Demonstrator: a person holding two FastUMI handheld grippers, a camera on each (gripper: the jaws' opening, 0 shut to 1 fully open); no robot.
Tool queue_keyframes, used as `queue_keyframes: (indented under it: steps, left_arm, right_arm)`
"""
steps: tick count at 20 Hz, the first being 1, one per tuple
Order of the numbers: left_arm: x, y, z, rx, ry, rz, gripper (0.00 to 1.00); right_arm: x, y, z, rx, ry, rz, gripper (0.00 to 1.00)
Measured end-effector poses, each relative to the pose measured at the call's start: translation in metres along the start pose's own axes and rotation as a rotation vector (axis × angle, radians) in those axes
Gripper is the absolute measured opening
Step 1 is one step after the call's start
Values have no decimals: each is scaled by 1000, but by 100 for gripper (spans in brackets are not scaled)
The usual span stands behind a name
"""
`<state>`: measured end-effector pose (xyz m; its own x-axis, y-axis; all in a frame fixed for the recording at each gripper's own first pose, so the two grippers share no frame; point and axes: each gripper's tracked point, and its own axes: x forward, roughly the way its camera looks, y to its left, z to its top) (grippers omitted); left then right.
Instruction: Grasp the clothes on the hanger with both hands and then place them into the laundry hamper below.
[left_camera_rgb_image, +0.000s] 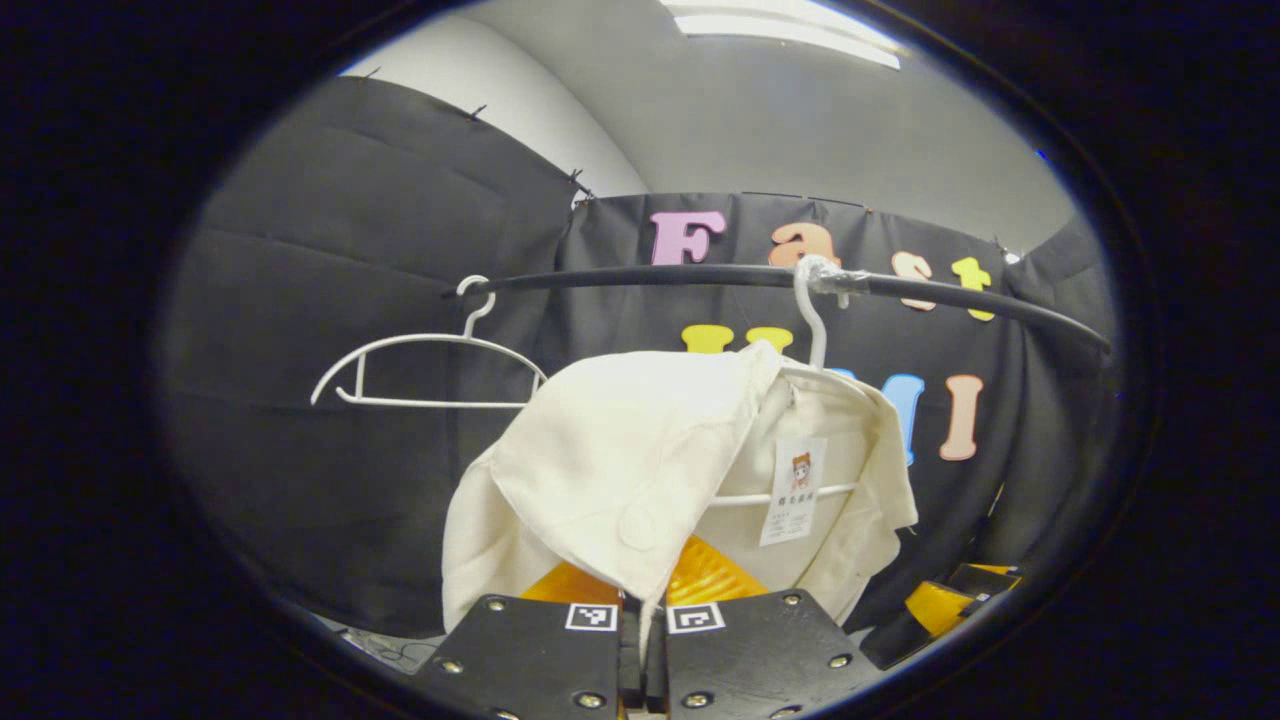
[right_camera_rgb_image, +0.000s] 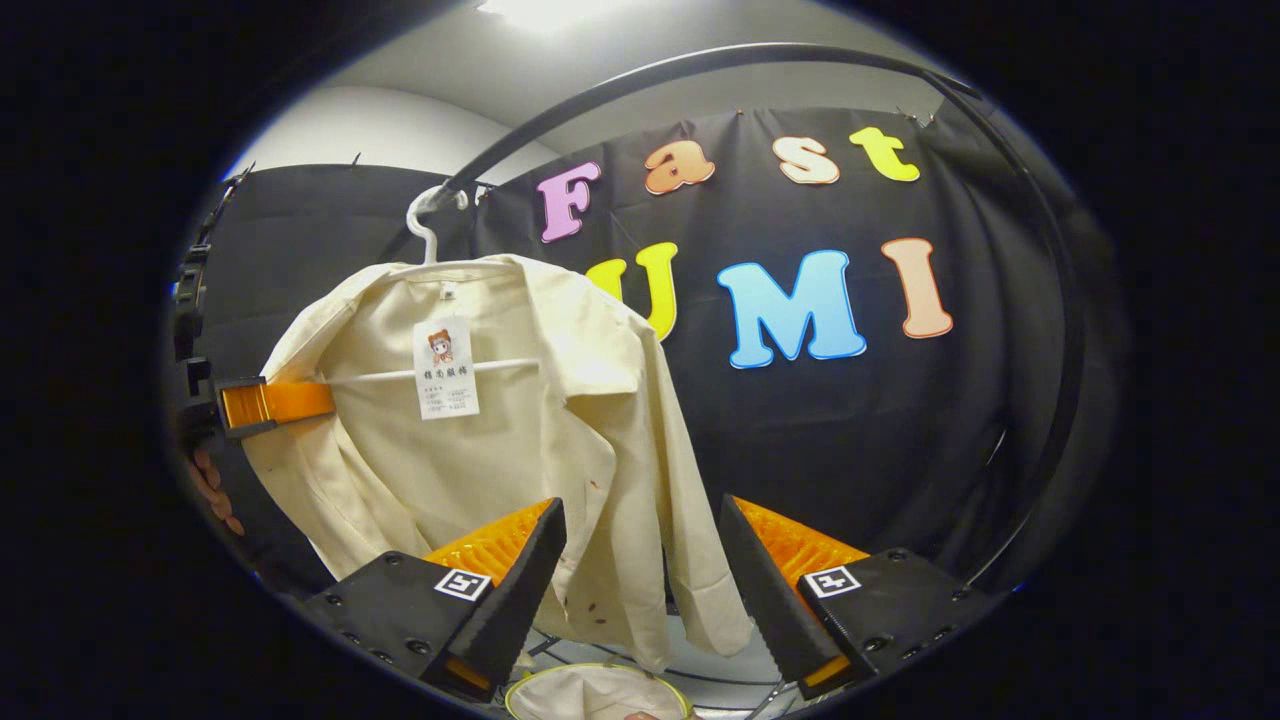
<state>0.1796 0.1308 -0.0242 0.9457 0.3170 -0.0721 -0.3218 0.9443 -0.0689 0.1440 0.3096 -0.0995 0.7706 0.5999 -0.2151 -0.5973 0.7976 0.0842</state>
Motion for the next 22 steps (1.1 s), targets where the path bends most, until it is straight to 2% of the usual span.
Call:
queue_keyframes:
  steps: [2, 3, 4, 8, 11, 14, 22]
  left_arm:
    - [0, 1, 4, -28, 1, -18, 3]
    - [0, 3, 5, -36, 3, -26, 5]
    - [-1, 5, 6, -43, 5, -30, 3]
    - [-8, 11, 20, -90, -12, -66, 5]
    - [-15, 15, 23, -51, -12, -74, 4]
    - [-18, 13, 24, -62, -15, -88, 5]
    - [-10, 11, 16, -50, -5, -87, 4]
  right_arm:
    - [10, 15, 12, 14, -10, 32, 98]
    - [17, 21, 18, 17, -16, 44, 93]
    - [23, 23, 23, 17, -18, 47, 98]
    - [34, 46, 36, -14, -34, 65, 98]
    - [51, 56, 34, -61, -19, 67, 98]
    - [72, 53, 31, -97, -16, 38, 98]
    - [123, 47, 16, -52, 34, -17, 98]
